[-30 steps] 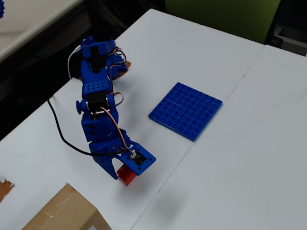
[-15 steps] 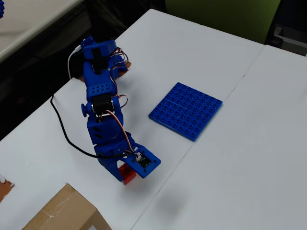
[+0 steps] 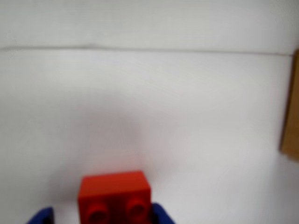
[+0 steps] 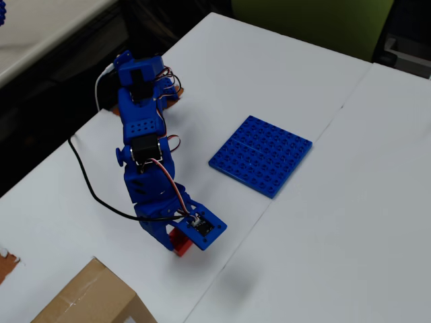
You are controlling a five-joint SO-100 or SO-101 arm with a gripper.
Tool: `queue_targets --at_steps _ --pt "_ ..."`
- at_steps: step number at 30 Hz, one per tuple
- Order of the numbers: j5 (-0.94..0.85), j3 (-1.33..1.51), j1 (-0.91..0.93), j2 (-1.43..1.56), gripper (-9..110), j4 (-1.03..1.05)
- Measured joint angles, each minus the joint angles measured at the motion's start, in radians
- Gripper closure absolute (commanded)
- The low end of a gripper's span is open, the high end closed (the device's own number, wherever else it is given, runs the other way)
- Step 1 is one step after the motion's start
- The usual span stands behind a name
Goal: Pick up the 2x2 red block and go up the 8x8 blue block.
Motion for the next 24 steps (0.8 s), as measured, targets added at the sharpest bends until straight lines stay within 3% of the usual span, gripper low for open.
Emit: queue_targets --at_steps 8,17,24 --pt "0.0 0.0 0.0 0.0 79 0.021" --pt "-0.002 -0.002 0.0 0.003 101 0.021" --pt "-0.002 -0.002 0.0 0.003 101 0.021"
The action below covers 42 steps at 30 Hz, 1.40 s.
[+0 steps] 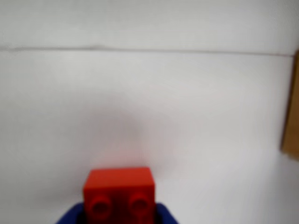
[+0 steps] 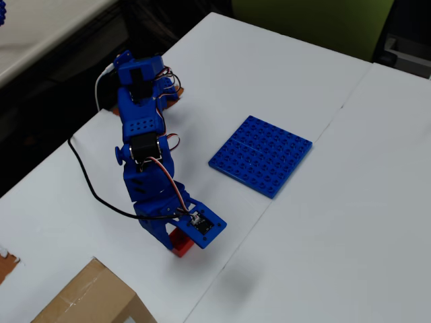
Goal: Pick up the 2x2 red block and go up the 8x8 blue block.
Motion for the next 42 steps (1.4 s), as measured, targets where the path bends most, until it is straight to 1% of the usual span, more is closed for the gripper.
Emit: queue_targets --at_steps 9,16,26,34,42 --pt "-0.023 0.0 0.0 0.0 101 0.006" --pt "-0.064 0.002 -0.009 0.038 101 0.087" --pt "-0.078 0.002 -0.081 0.173 101 0.196" --pt "-0.084 0.066 -0.15 0.295 101 0.235" --pt "-0.181 0.17 -0.196 0.454 101 0.267"
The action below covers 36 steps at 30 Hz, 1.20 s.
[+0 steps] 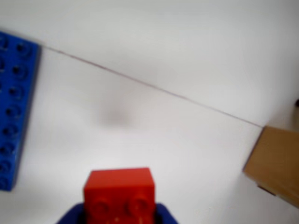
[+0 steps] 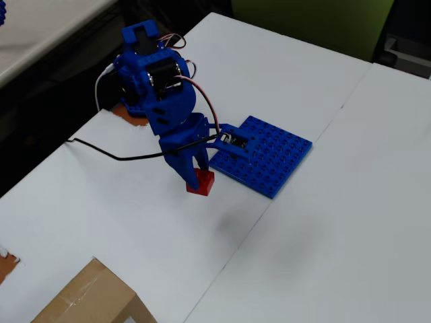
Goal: Pick up the 2x2 red block and go up the 8x8 blue block.
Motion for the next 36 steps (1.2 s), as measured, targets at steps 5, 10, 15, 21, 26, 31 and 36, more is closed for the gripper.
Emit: queue_targets --at_steps 5,10,15,21,26,31,36 --pt "-0.049 0.026 -0.031 0.075 101 0.035" --pt "-0.101 0.075 -0.069 0.137 101 0.035" --pt "-0.155 0.104 -0.121 0.19 101 0.044" --pt "-0.218 0.153 -0.201 0.225 101 0.051" --pt "-0.318 0.199 -0.259 0.247 101 0.051" --pt "-0.417 0.218 -0.307 0.252 101 0.064" --pt "-0.489 0.224 -0.35 0.252 101 0.066"
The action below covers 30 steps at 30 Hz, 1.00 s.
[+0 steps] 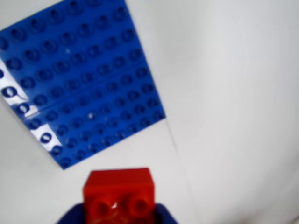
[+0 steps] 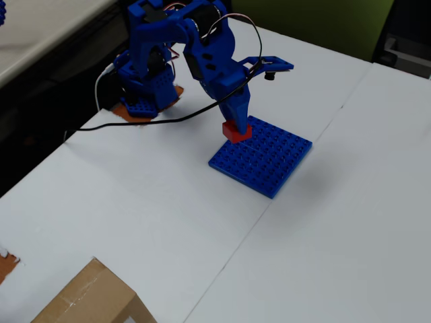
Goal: Pick up the 2x2 red block and go up the 8x8 blue block.
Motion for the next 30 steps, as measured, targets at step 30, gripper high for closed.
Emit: queue_targets --at_steps 30 --pt "-0.129 0.0 -0.137 -0.091 101 -0.037"
